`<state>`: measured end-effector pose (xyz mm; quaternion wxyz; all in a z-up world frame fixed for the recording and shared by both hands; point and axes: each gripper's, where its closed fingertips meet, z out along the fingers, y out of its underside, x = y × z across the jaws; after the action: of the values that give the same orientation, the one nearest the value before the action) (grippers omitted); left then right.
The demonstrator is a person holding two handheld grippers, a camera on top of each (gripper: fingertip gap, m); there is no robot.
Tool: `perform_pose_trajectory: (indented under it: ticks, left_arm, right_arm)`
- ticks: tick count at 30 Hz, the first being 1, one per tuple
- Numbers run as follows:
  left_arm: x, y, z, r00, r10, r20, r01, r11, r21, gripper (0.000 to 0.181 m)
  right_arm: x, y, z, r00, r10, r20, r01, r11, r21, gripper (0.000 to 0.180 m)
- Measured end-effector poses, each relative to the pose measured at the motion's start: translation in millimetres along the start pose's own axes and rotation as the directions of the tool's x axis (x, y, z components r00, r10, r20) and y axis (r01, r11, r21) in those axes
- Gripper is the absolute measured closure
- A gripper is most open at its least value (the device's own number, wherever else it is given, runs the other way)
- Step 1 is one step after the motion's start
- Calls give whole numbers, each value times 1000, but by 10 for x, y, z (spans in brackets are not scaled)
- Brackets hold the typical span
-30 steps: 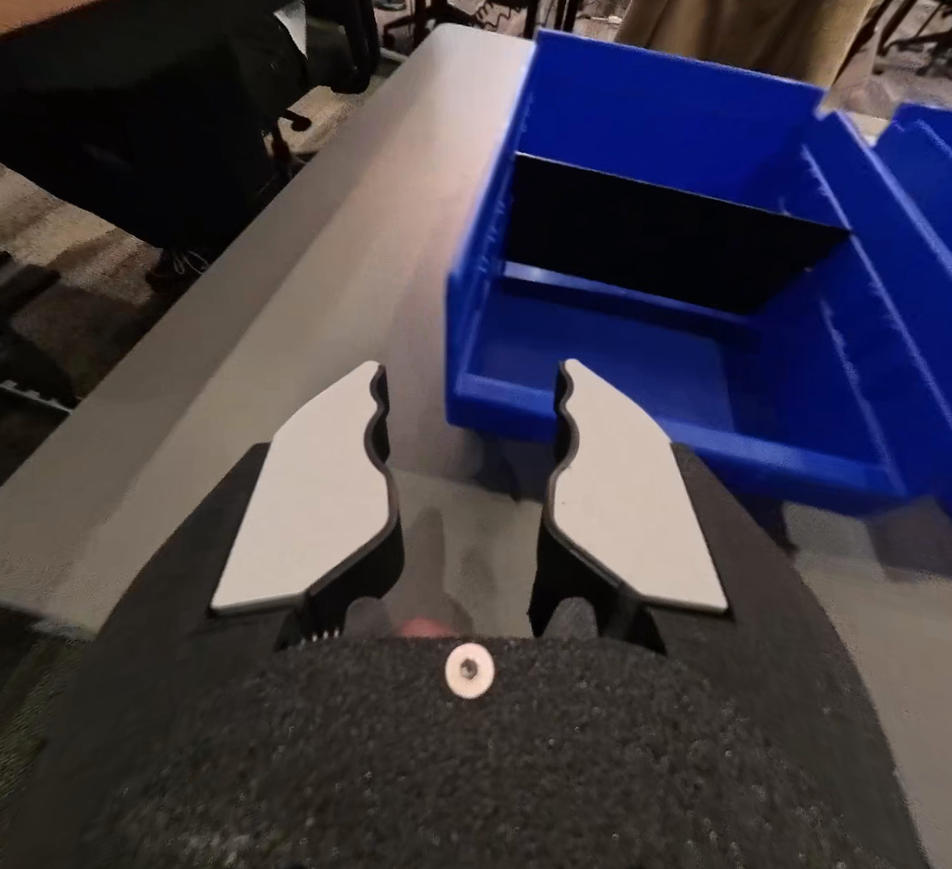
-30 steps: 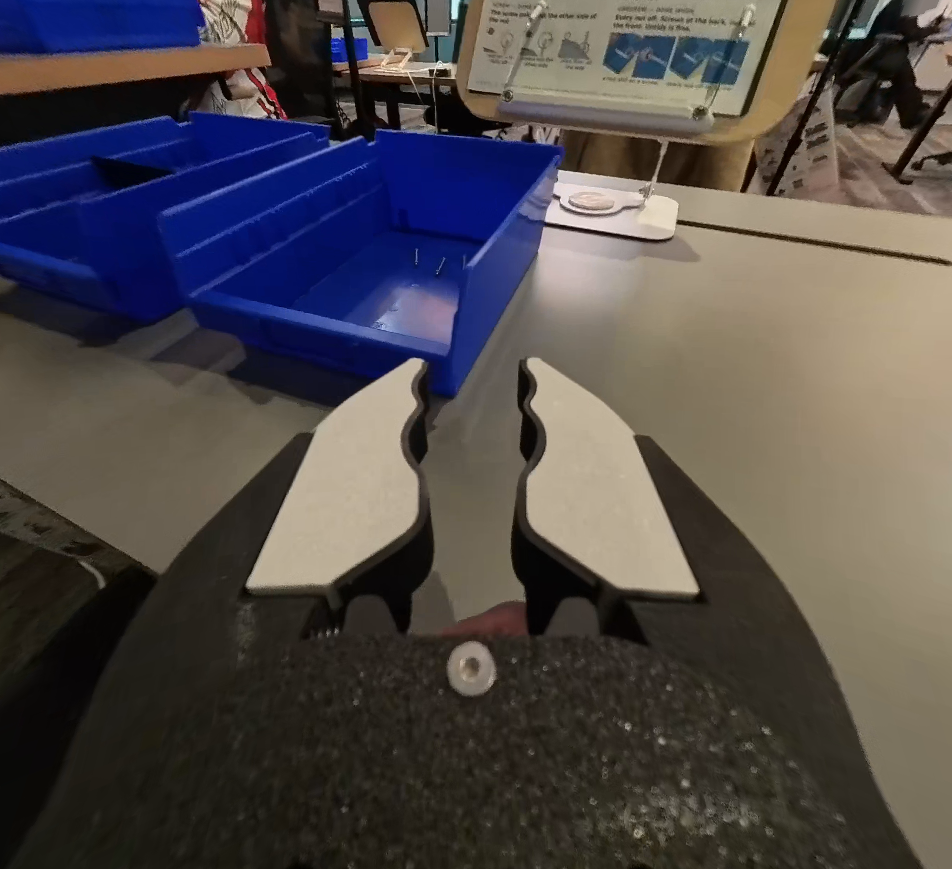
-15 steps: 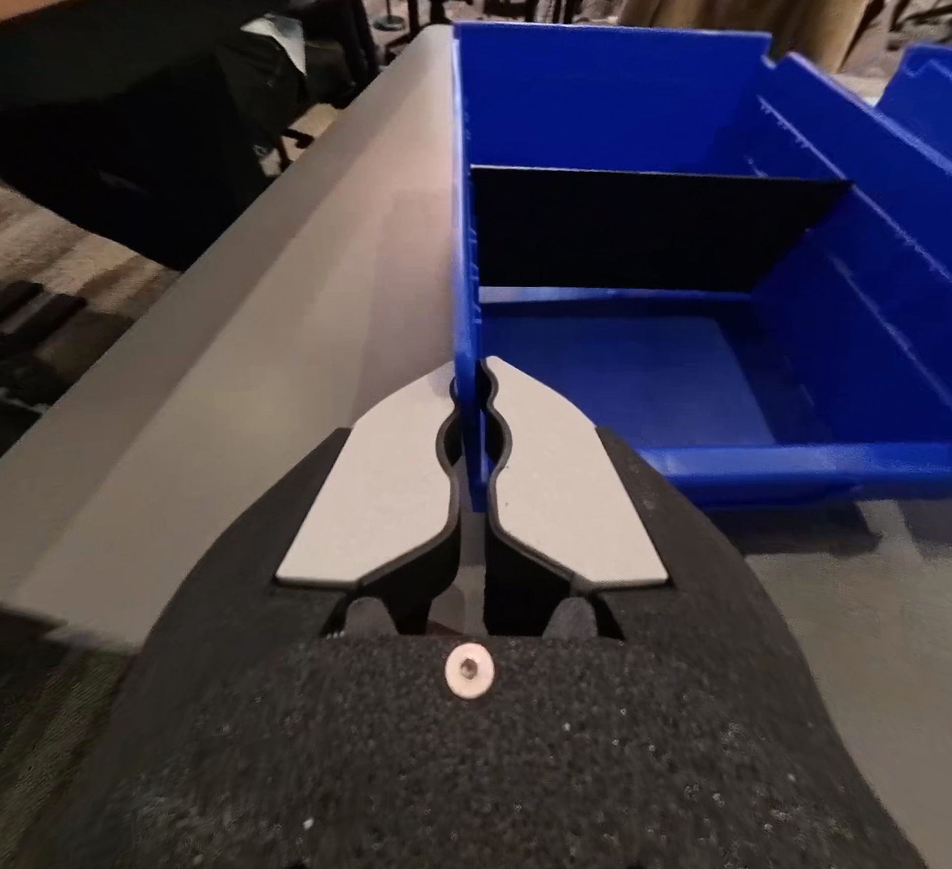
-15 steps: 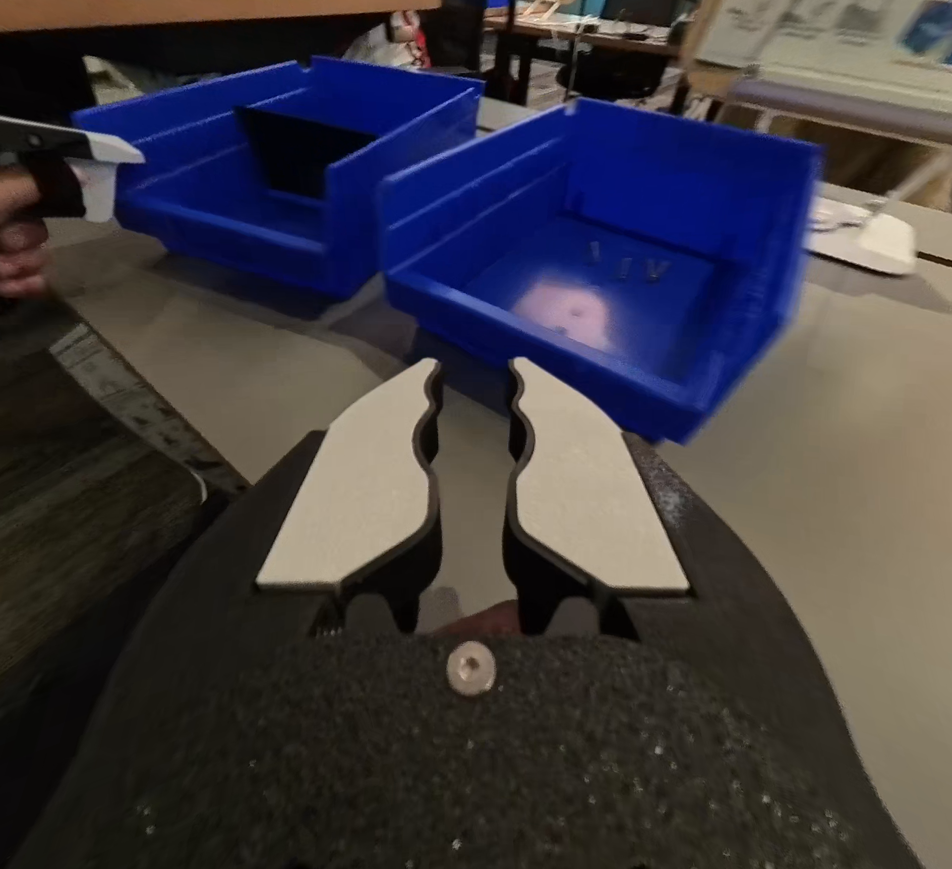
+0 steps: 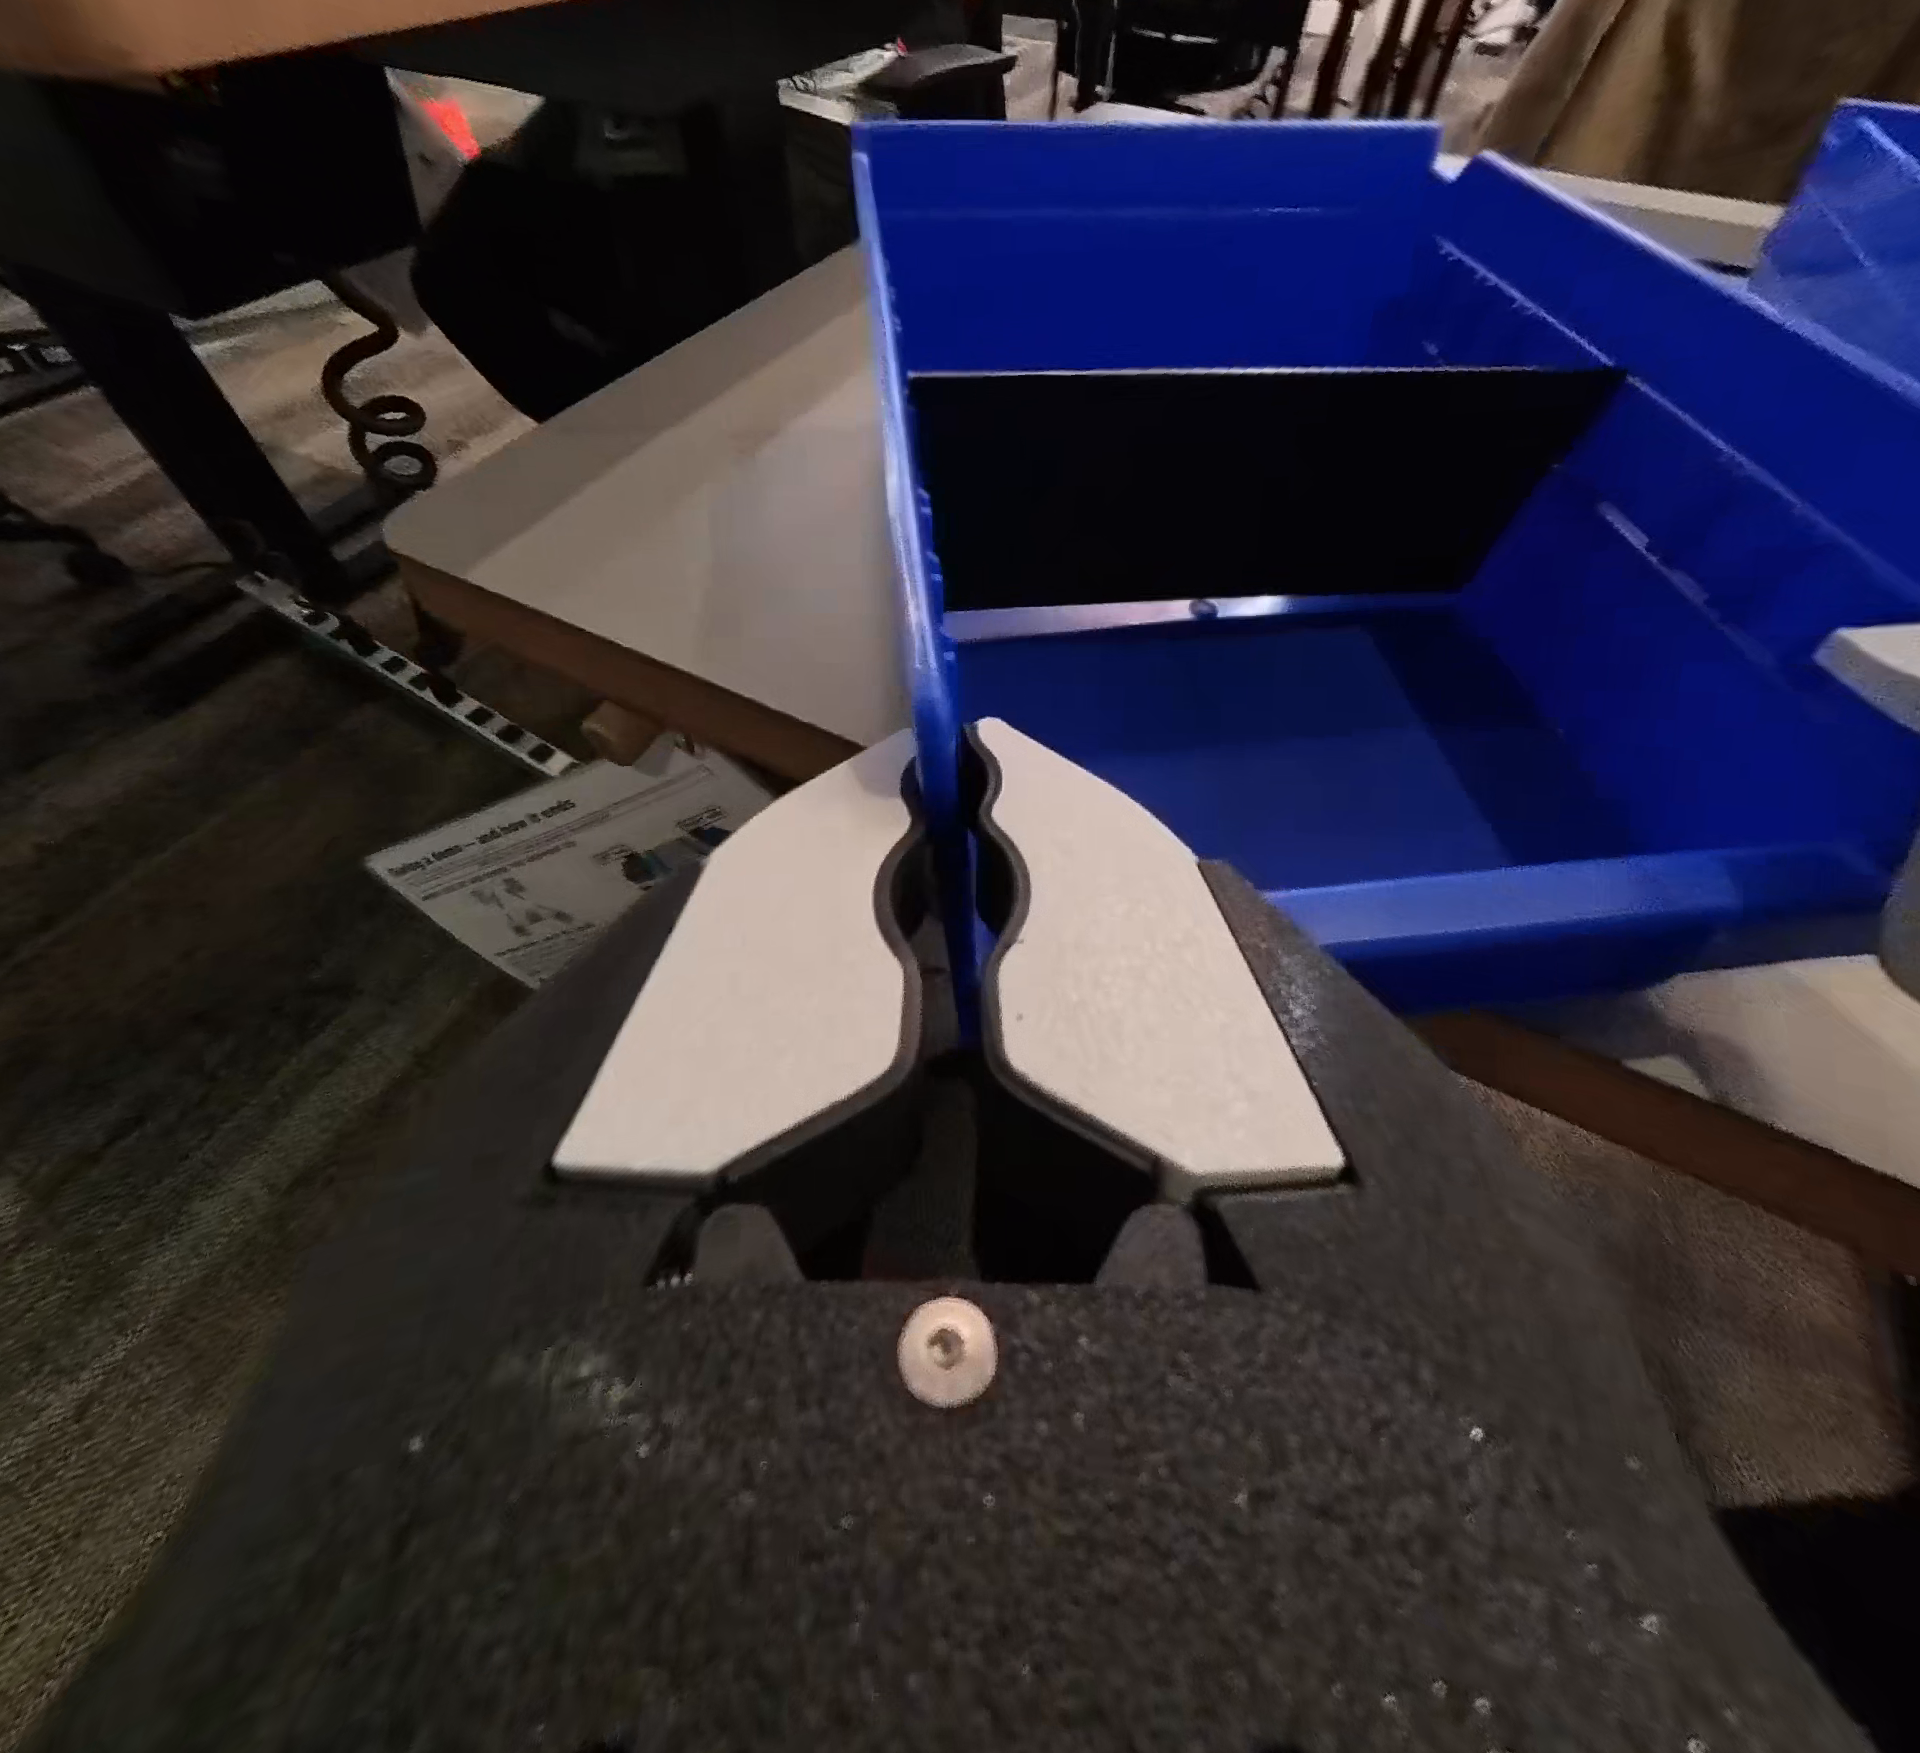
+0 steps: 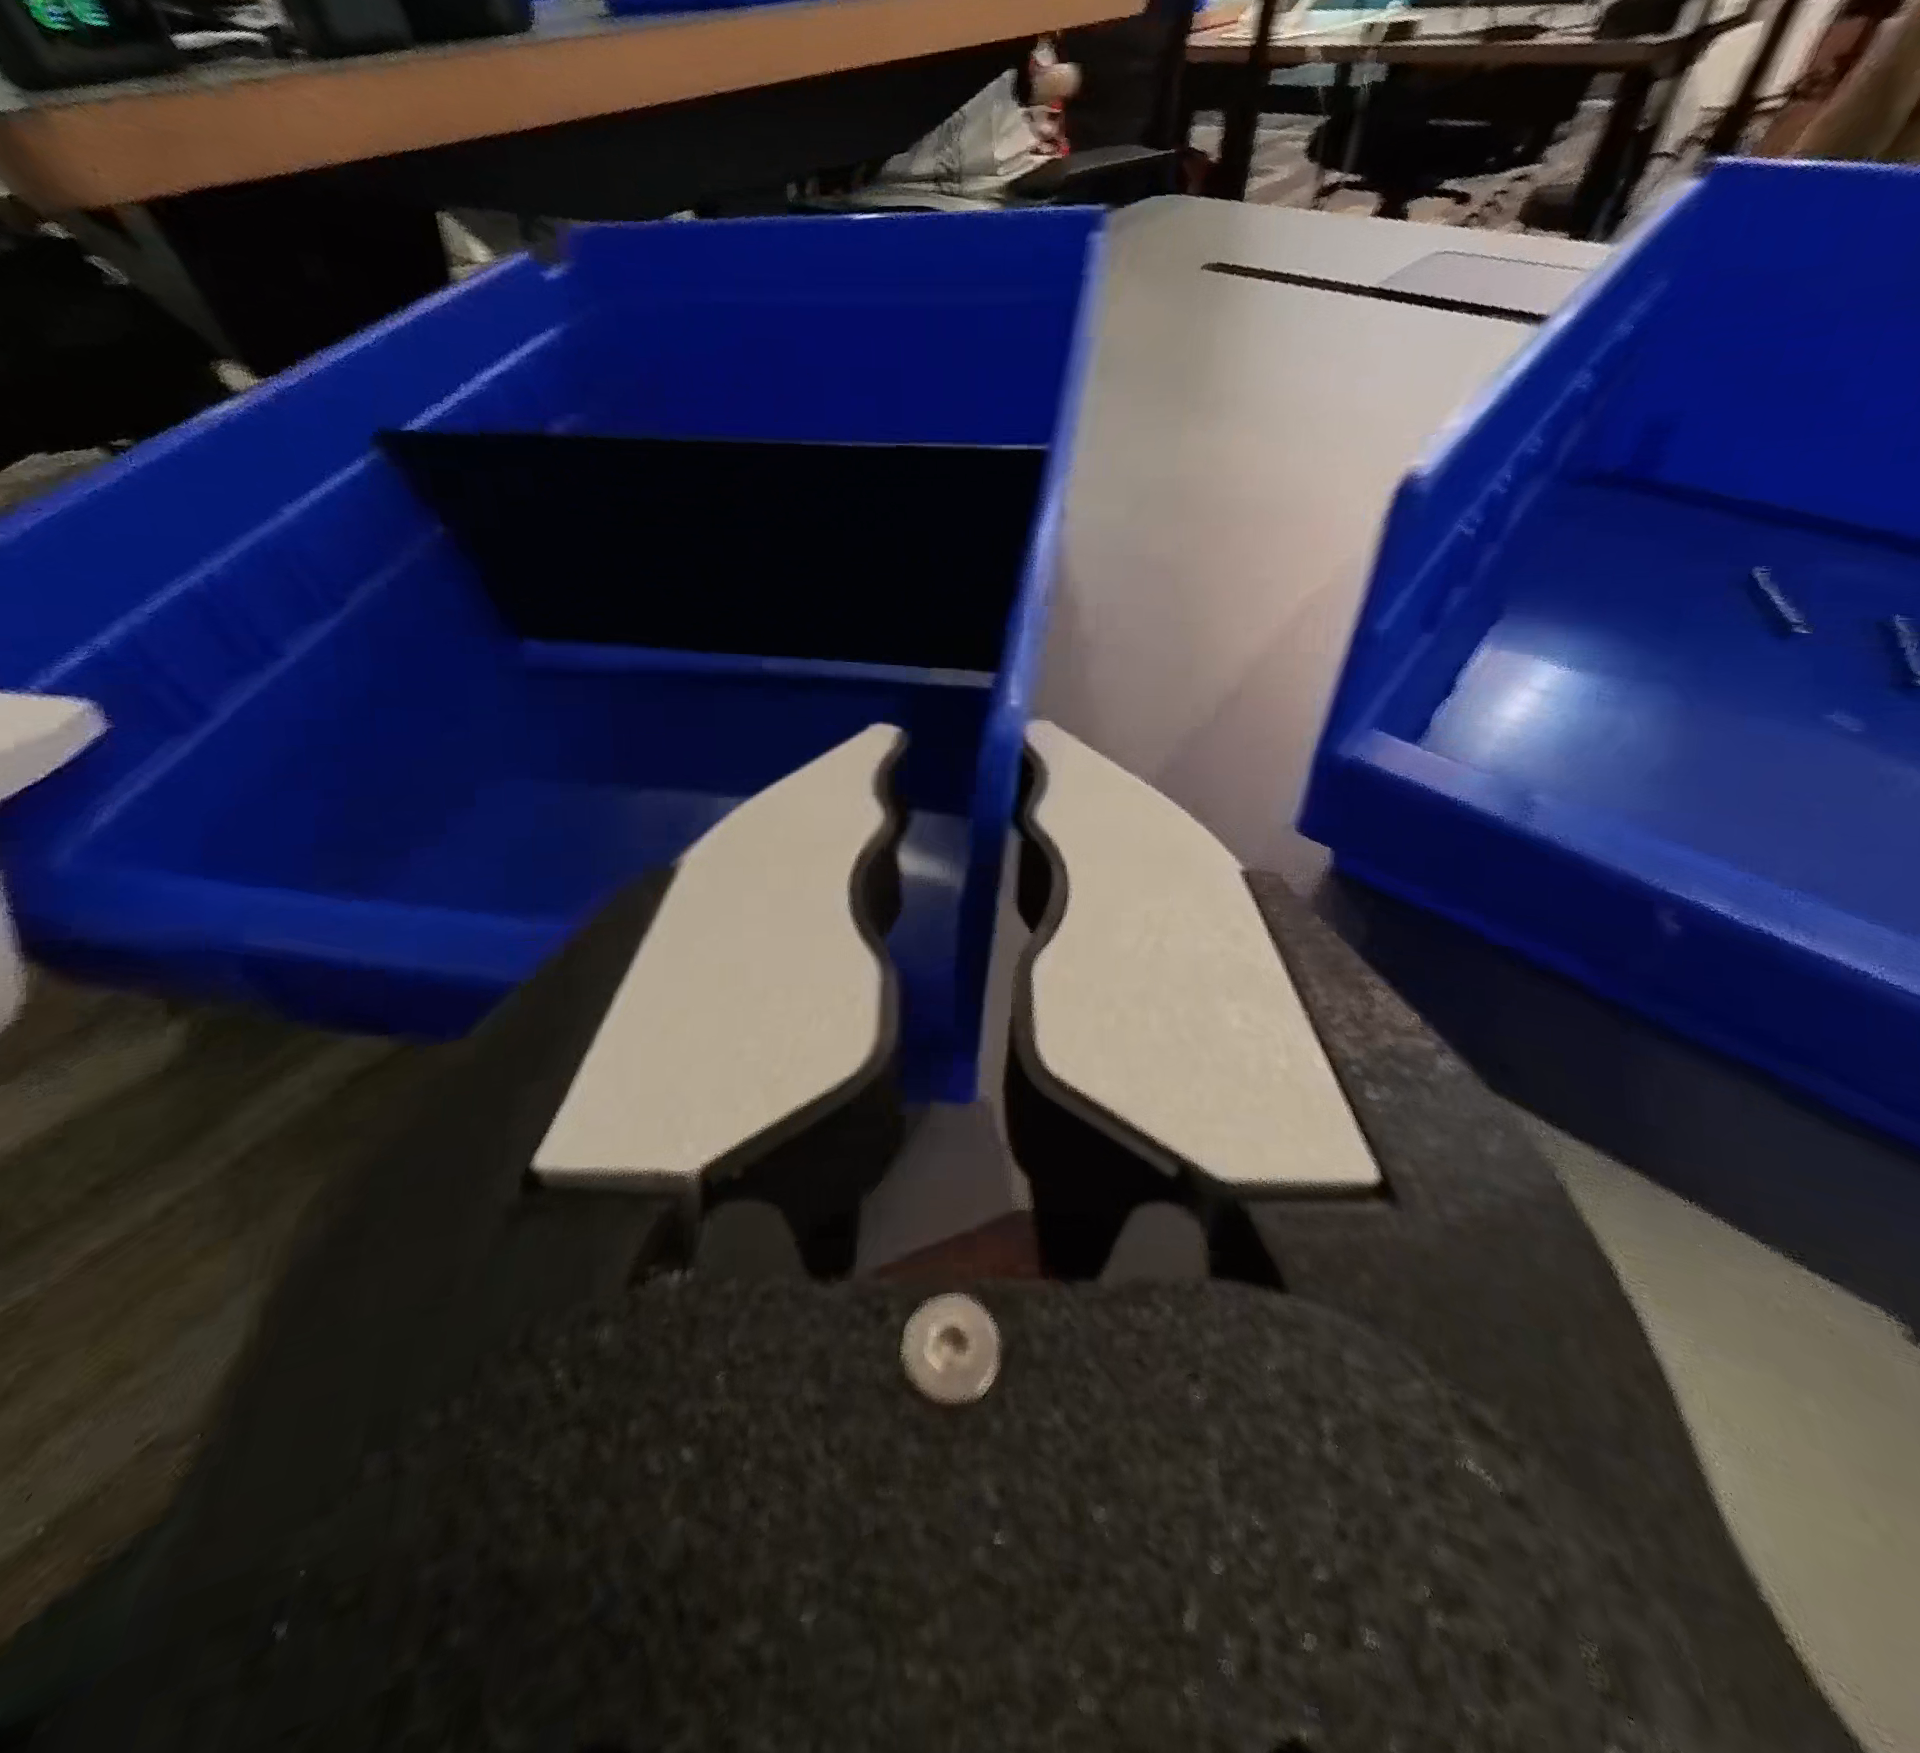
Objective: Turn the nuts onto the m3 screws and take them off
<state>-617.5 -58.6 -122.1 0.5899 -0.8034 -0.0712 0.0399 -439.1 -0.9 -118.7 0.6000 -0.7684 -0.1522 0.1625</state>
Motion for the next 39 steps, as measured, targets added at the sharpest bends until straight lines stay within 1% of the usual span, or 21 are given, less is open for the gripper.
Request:
perform_pose_trajectory:
  ticks: [1, 4, 5, 6, 9, 13, 17, 20, 22, 25, 27, 30, 32, 35, 39]
  left_arm:
    - [-8, -14, -4, 1000, -4, 15, 4, 1000, 13, 175]
    - [19, -147, -46, 999, 28, 45, -31, 997, 77, 175]
    - [51, -206, -76, 998, 37, 53, -42, 994, 101, 177]
    - [92, -267, -106, 998, 39, 57, -46, 991, 124, 175]
    - [243, -507, -225, 997, 54, 57, -64, 976, 210, 178]
    - [574, -925, -344, 998, 57, -1, -54, 956, 289, 178]
    - [1162, -1339, -396, 991, 83, -103, -41, 933, 357, 178]
    - [1806, -1542, -426, 971, 112, -209, -23, 921, 390, 177]
    - [2316, -1596, -449, 948, 133, -289, -8, 918, 397, 177]
    - [3149, -1564, -490, 901, 150, -408, 22, 922, 386, 178]
    - [3719, -1466, -536, 864, 151, -481, 41, 930, 364, 178]
    - [4527, -1200, -621, 815, 144, -561, 55, 945, 323, 178]
    - [5009, -960, -670, 787, 145, -600, 45, 956, 291, 177]
    - [5580, -589, -737, 756, 150, -637, 19, 968, 250, 177]
    - [6079, -181, -783, 733, 194, -652, -57, 972, 226, 176]
  right_arm:
    - [57, -16, -8, 999, 0, -43, 0, 1000, 10, 175]
    - [84, -30, -28, 999, 33, -40, -32, 999, 13, 176]
    - [113, -60, -50, 998, 34, -54, -33, 999, 24, 176]
    - [146, -121, -85, 997, 30, -66, -27, 999, 47, 176]
    - [264, -425, -232, 996, 14, -92, -2, 992, 124, 176]
    - [543, -929, -505, 991, 15, -136, 12, 980, 199, 177]
    - [1064, -1337, -903, 970, 20, -241, 45, 964, 261, 176]
    - [1618, -1494, -1307, 939, 46, -341, 58, 956, 288, 176]
    - [2031, -1522, -1635, 906, 67, -418, 67, 952, 299, 177]
    - [2680, -1468, -2153, 841, 88, -535, 85, 953, 290, 176]
    - [3110, -1386, -2504, 794, 103, -599, 86, 956, 279, 176]
    - [3725, -1183, -2977, 730, 118, -673, 76, 965, 251, 176]
    - [4094, -1014, -3240, 703, 138, -698, 53, 968, 245, 177]
    - [4562, -732, -3522, 680, 156, -717, 14, 974, 225, 177]
    - [5011, -296, -3726, 657, 177, -733, -60, 981, 183, 176]
